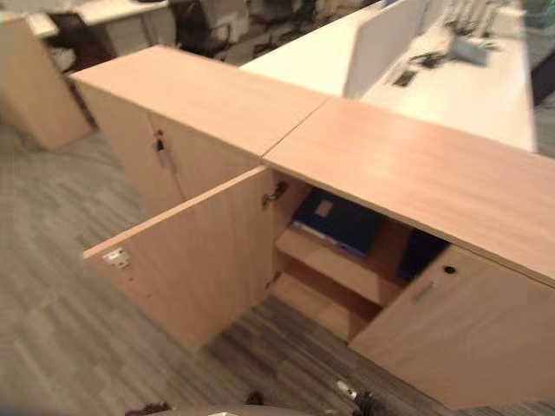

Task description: Put the empty folder in the office cabinet

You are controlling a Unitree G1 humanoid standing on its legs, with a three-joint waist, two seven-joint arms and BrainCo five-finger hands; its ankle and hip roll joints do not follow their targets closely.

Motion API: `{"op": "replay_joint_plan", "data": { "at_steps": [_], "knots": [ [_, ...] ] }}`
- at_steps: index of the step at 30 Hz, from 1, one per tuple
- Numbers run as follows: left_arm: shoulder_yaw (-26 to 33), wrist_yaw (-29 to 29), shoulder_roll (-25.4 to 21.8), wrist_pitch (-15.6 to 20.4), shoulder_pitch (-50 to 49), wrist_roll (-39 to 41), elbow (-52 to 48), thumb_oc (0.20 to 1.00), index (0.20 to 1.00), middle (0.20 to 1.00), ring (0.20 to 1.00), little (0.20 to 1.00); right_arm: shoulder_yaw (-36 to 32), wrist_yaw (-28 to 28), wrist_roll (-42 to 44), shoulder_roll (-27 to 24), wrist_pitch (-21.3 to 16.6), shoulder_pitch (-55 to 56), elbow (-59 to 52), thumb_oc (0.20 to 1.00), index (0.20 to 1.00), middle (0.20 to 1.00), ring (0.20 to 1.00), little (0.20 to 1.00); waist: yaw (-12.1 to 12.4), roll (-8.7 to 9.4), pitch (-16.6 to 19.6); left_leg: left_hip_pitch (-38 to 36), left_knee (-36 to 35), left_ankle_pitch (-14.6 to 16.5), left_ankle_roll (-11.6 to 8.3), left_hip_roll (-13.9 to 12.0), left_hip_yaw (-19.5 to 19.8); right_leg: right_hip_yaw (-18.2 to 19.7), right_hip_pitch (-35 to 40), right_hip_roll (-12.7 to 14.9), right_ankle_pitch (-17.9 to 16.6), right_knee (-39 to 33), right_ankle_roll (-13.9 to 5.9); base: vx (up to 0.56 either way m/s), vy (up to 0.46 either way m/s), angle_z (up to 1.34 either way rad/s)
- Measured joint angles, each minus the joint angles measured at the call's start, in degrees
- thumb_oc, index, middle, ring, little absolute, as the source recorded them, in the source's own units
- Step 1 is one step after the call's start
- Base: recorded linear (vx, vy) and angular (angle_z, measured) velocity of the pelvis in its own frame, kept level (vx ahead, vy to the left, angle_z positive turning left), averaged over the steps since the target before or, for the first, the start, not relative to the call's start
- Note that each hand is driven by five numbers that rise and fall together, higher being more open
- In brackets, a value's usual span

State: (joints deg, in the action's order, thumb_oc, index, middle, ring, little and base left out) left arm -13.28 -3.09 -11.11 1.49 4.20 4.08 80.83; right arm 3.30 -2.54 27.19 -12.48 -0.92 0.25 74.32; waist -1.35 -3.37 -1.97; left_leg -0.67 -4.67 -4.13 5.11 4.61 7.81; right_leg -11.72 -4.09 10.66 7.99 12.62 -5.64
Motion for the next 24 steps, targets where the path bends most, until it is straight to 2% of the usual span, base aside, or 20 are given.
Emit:
{"op": "replay_joint_plan", "data": {
  "at_steps": [1, 2, 3, 4, 5, 7, 9, 11, 17, 19, 21, 22, 23, 24],
  "knots": [
    [-0.2, 0.0, 0.3, 0.4, -0.2, 0.1, 0.0, 1.000, 1.000, 1.000, 1.000, 1.000, 0.3, -0.1, 1.1, 0.5, 1.2, -0.5, 1.7, 1.000, 1.000, 1.000, 1.000, 1.000, 1.3, 1.54, -0.9, -1.6, -0.5, 0.2, -0.85, 1.1, 3.9, 2.6, -2.6, -2.7, -0.2, -0.8, -0.16, 0.13, -0.183, 1.79],
    [0.2, 0.0, -0.3, 0.4, -0.7, 0.2, 0.0, 1.000, 1.000, 1.000, 1.000, 1.000, 0.8, -0.1, 1.5, 0.8, 1.5, 0.0, 2.8, 1.000, 1.000, 1.000, 1.000, 1.000, 1.1, 2.60, -1.3, -1.9, -0.4, 0.5, -0.52, 1.5, 4.8, 4.5, -3.5, -3.5, -1.0, -1.2, -0.45, 0.11, -0.123, 1.58],
    [0.4, 0.0, -0.5, 0.3, -2.1, 0.4, 0.0, 1.000, 1.000, 1.000, 1.000, 1.000, 0.8, -0.1, 2.1, 1.1, 1.6, 0.0, 2.7, 1.000, 1.000, 1.000, 1.000, 1.000, 1.2, 3.35, -1.0, -2.2, -0.6, 1.1, 0.30, 1.9, 5.2, 4.8, -4.3, -3.2, -2.2, -1.5, 0.30, 0.11, -0.127, 1.29],
    [2.0, 0.1, -0.6, 0.1, -4.7, 1.6, 0.2, 1.000, 1.000, 1.000, 1.000, 1.000, 1.1, -0.1, 3.2, 1.5, 1.5, 0.0, 2.6, 1.000, 1.000, 1.000, 1.000, 1.000, 1.5, 4.18, -0.9, -2.8, -0.5, 1.8, -0.02, 2.2, 7.4, 4.9, -4.7, -2.9, -5.7, -3.6, 0.39, 0.09, -0.123, 0.99],
    [2.4, 0.1, -0.8, -0.1, -5.6, 1.8, 0.3, 1.000, 1.000, 1.000, 1.000, 1.000, 1.0, -0.1, 3.2, 1.4, 1.5, 0.0, 2.5, 1.000, 1.000, 1.000, 1.000, 1.000, 1.6, 4.61, -0.7, -2.7, -0.9, 2.1, -0.39, 2.1, 8.0, 4.8, -4.3, -3.0, -7.2, -4.6, 0.48, 0.09, -0.144, 0.93],
    [2.9, 0.1, -0.7, -0.8, -7.3, 2.3, 0.7, 1.000, 1.000, 1.000, 1.000, 1.000, 0.4, -0.1, 3.2, 1.4, 1.2, -0.4, 2.4, 1.000, 1.000, 1.000, 1.000, 1.000, 2.0, 4.18, -0.6, -2.5, -0.3, 2.6, -2.68, 0.4, 8.2, 2.2, -1.6, -4.3, -9.7, -8.8, 2.58, 0.12, -0.170, 0.57],
    [4.7, 0.1, -0.5, -0.8, -8.0, 2.6, 0.5, 1.000, 1.000, 1.000, 1.000, 1.000, 0.5, 0.0, 3.2, 1.5, 1.1, -1.6, 1.9, 1.000, 1.000, 1.000, 1.000, 1.000, 2.2, 3.65, -0.4, -2.7, 0.2, 3.4, -3.97, -1.4, 8.2, 0.7, 1.4, -6.2, -10.8, -13.1, 3.86, 0.12, -0.177, 0.24],
    [6.8, -0.1, -0.5, -0.5, -7.6, 4.9, -0.2, 1.000, 1.000, 1.000, 1.000, 1.000, 0.7, 0.1, 3.2, 1.8, 0.8, -1.7, 1.5, 1.000, 1.000, 1.000, 1.000, 1.000, 2.0, 4.05, 0.2, -2.6, 0.7, 4.1, -4.96, -2.3, 8.1, -0.7, 4.0, -7.5, -12.1, -17.4, 4.51, 0.09, -0.148, 0.20],
    [9.1, -1.0, -0.3, 1.1, -3.7, 9.3, -2.5, 1.000, 1.000, 1.000, 1.000, 1.000, 1.3, 0.2, 3.2, 1.8, 0.3, -1.4, 0.8, 1.000, 1.000, 1.000, 1.000, 1.000, 2.0, 4.60, 0.4, -3.2, 0.7, 4.8, -6.09, -3.6, 8.0, -2.0, 5.2, -8.8, -11.3, -17.9, 5.54, 0.09, -0.152, 0.11],
    [11.7, 0.4, -3.1, 0.7, -2.4, 10.9, -3.1, 1.000, 1.000, 1.000, 1.000, 1.000, 0.3, 1.4, 3.3, 1.3, 0.3, -0.4, 0.5, 1.000, 1.000, 1.000, 1.000, 1.000, 2.0, 4.41, 0.3, -3.7, 0.7, 4.9, -6.23, -3.9, 8.1, -2.0, 5.8, -9.1, -11.0, -17.7, 5.85, 0.01, -0.100, 0.05],
    [12.8, -1.0, -8.4, 1.1, -3.5, 12.3, -8.0, 1.000, 1.000, 1.000, 1.000, 1.000, -1.5, 1.3, 3.3, 0.1, -0.1, 1.0, 0.0, 1.000, 1.000, 1.000, 1.000, 1.000, 1.9, 4.30, 0.1, -3.4, 0.9, 5.0, -6.43, -4.1, 9.0, -3.2, 6.0, -9.2, -10.5, -17.9, 5.41, -0.04, -0.092, 0.22],
    [13.3, -1.0, -10.5, 2.3, -3.6, 13.0, -9.7, 1.000, 1.000, 1.000, 1.000, 1.000, -1.6, 1.3, 3.3, -0.4, -0.2, 1.8, 0.2, 1.000, 1.000, 1.000, 1.000, 1.000, 2.1, 4.33, 0.2, -3.4, 0.8, 5.1, -6.61, -4.0, 9.2, -3.4, 6.0, -9.1, -10.3, -18.0, 5.52, -0.16, -0.082, 0.18],
    [13.7, -1.3, -11.7, 2.3, -3.3, 13.1, -10.9, 1.000, 1.000, 1.000, 1.000, 1.000, -1.9, 1.3, 3.2, -0.8, -0.1, 2.6, 0.3, 1.000, 1.000, 1.000, 1.000, 1.000, 2.1, 3.58, 0.0, -3.0, 1.2, 4.7, -6.93, -4.0, 9.2, -3.5, 6.0, -9.5, -10.3, -17.7, 5.53, -0.21, -0.064, 0.29],
    [14.2, -2.1, -12.4, 1.6, -5.0, 13.6, -17.4, 1.000, 1.000, 1.000, 1.000, 1.000, -4.2, 1.5, 3.2, -1.0, -0.4, 3.4, 0.1, 1.000, 1.000, 1.000, 1.000, 1.000, 1.8, 3.73, -0.9, -0.3, 5.3, 5.3, -8.21, -2.7, 8.9, -4.4, 5.9, -8.9, -10.2, -17.7, 5.31, -0.15, -0.004, 0.45]
  ]
}}
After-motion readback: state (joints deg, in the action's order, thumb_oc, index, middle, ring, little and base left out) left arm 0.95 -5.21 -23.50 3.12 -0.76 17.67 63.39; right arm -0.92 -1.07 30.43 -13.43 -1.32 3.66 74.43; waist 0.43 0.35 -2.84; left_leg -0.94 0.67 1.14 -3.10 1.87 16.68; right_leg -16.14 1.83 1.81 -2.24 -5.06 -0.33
